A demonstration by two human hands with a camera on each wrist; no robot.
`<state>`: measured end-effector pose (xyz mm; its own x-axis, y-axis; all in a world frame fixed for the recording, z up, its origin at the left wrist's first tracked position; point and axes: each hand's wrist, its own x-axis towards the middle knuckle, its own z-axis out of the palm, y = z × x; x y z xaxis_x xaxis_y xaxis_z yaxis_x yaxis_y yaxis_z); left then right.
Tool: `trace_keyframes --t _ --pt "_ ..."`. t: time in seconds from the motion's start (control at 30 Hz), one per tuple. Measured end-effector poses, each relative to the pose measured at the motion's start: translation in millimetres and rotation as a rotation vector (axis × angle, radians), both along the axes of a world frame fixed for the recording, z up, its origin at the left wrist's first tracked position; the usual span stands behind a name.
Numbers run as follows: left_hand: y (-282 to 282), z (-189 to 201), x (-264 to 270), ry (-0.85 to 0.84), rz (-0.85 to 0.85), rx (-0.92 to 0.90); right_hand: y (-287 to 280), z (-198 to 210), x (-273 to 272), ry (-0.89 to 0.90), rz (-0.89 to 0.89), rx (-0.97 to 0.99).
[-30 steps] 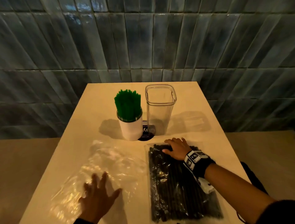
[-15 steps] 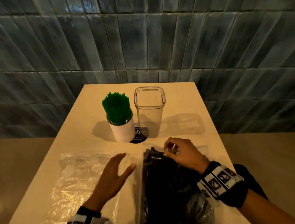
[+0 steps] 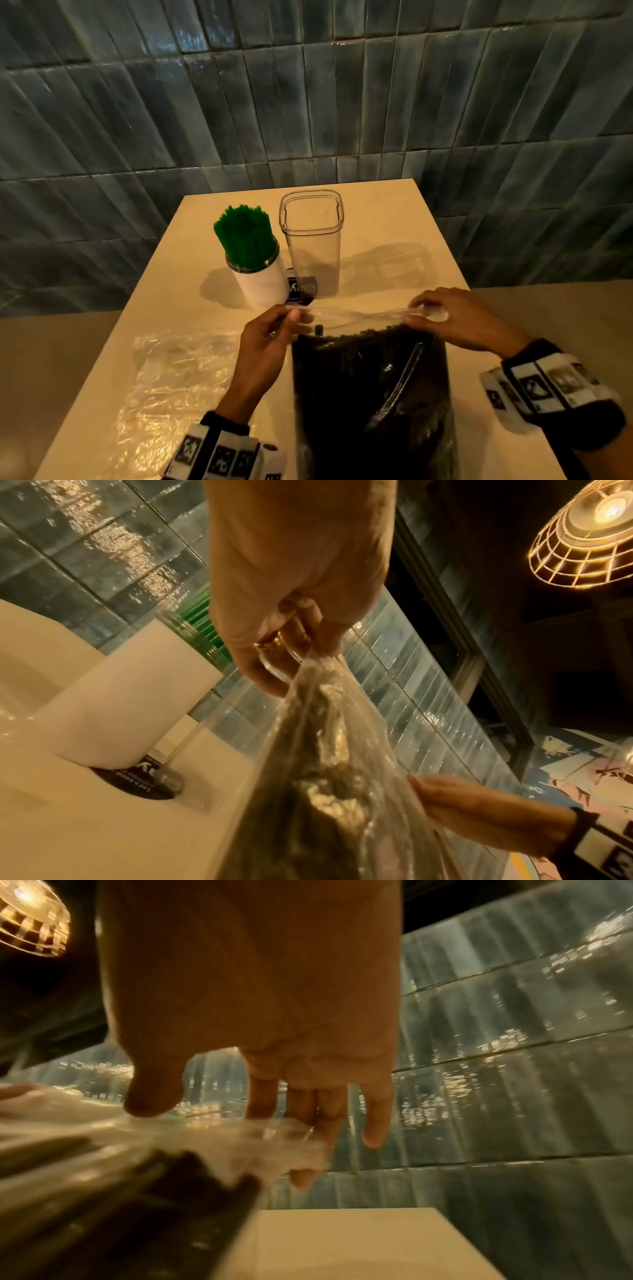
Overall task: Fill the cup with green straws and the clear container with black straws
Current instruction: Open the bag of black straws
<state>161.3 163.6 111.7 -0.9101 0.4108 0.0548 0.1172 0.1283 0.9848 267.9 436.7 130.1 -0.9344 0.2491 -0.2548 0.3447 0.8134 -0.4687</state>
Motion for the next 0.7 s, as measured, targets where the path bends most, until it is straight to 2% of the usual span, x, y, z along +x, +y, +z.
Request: trace_keyframes --t 0.1,0.2,0.23,0.3,0.37,0.43,0.53,0.6,0.7 --pt "-2 0 2 -0.054 0.007 0.028 17 -6 11 0.040 -0.147 -0.279" --pt "-4 -9 -3 -0.046 0.068 0.019 12 -5 14 0.165 -0.286 -0.680" --pt "-6 -13 -5 -0.002 0.133 -0.021 7 -2 14 0.220 -0.324 -0.816" --pt "-3 -15 -5 0.183 0.276 -0.158 -4 6 14 0.326 -0.366 -0.967" --pt "6 -5 0 0.432 0.271 -0.226 -20 13 13 0.411 -0.337 -1.025" --pt "22 13 8 0.559 0.079 -0.226 -36 18 9 0.474 -0.270 -1.003" --pt "49 38 17 0.545 -0.224 -0.223 -55 25 4 0.566 -0.185 -0.974" --pt "63 47 19 0.538 -0.287 -0.186 -59 29 1 0.623 -0.182 -0.971" --pt "71 50 16 0.544 -0.293 -0.145 -59 29 0 0.694 -0.221 -0.959"
